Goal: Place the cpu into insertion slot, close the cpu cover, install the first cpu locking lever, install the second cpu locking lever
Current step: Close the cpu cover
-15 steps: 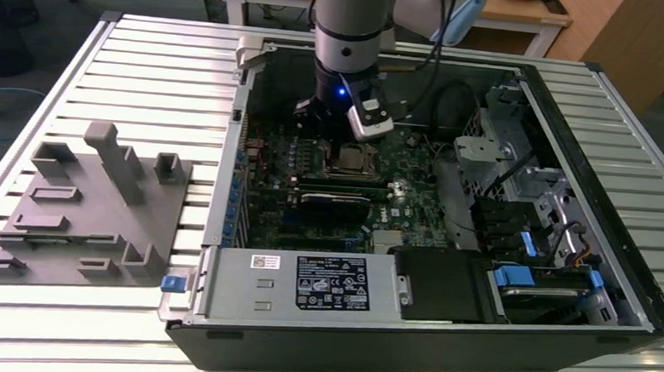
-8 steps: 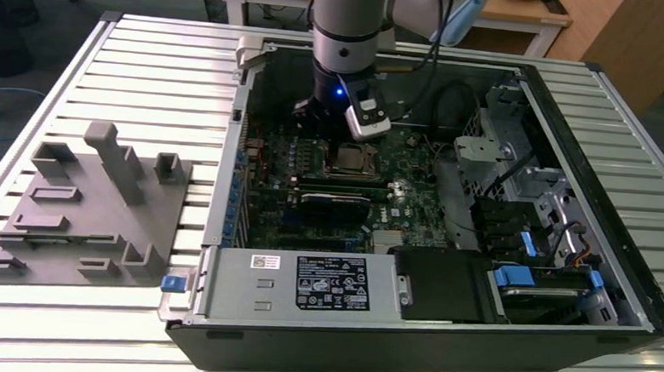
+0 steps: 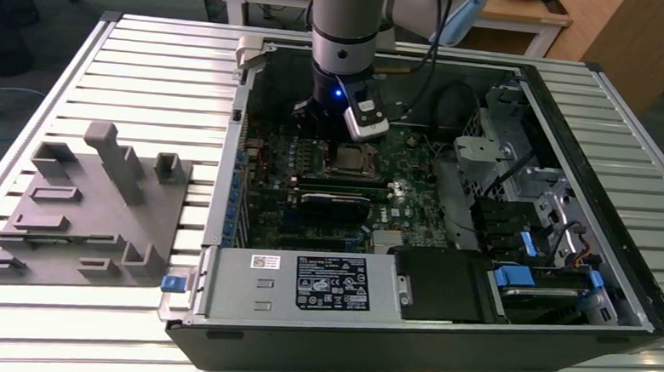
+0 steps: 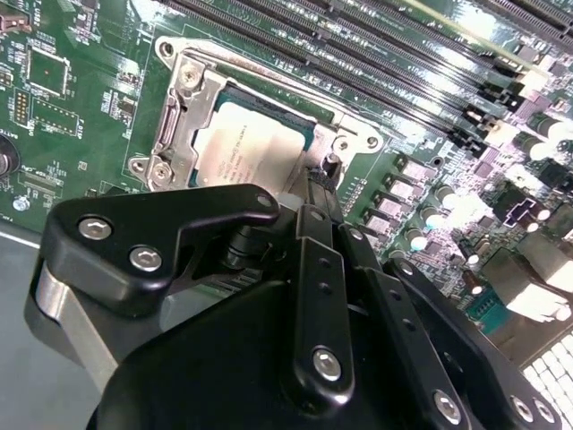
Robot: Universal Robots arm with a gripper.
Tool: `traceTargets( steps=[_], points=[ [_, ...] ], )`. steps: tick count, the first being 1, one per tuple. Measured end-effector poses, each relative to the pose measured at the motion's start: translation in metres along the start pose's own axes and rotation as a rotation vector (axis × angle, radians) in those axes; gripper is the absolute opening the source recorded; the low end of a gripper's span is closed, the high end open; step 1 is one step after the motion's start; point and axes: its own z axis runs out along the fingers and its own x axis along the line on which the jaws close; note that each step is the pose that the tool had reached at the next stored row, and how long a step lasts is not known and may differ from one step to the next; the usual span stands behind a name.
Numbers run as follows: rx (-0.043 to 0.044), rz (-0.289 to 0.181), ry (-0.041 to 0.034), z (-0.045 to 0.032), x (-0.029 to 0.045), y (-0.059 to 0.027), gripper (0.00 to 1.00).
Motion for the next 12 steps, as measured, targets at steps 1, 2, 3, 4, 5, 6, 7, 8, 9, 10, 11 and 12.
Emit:
traceTargets(
  steps=[1,2,3,4,5,6,7,8,9,10,11,12],
  points=[
    [0.0000,0.000,0.0000,0.0009,0.0001,0.0001,0.10],
    [0.0000,0.000,0.0000,0.0017,0.0002,0.0001,0.10],
    [-0.0001,0.000,0.0000,0.0022,0.0002,0.0001,0.10],
    [0.0002,0.000,0.0001,0.0023,0.0003,0.0000,0.10],
    [0.0003,0.000,0.0001,0.0023,0.0002,0.0000,0.10],
    [0.0000,0.000,0.0000,0.0025,0.0002,0.0000,0.10],
    [0.0001,0.000,0.0000,0.0026,0.0002,0.0000,0.10],
    [0.0000,0.000,0.0001,0.0027,0.0002,0.0000,0.10],
    [0.0000,0.000,0.0000,0.0027,0.0002,0.0001,0.10],
    [0.0000,-0.001,0.0000,0.0027,0.0002,0.0000,0.10],
    [0.0000,-0.003,0.0001,0.0027,0.0002,0.0000,0.10],
    [-0.0002,-0.005,0.0001,0.0027,0.0003,0.0001,0.10]
  ],
)
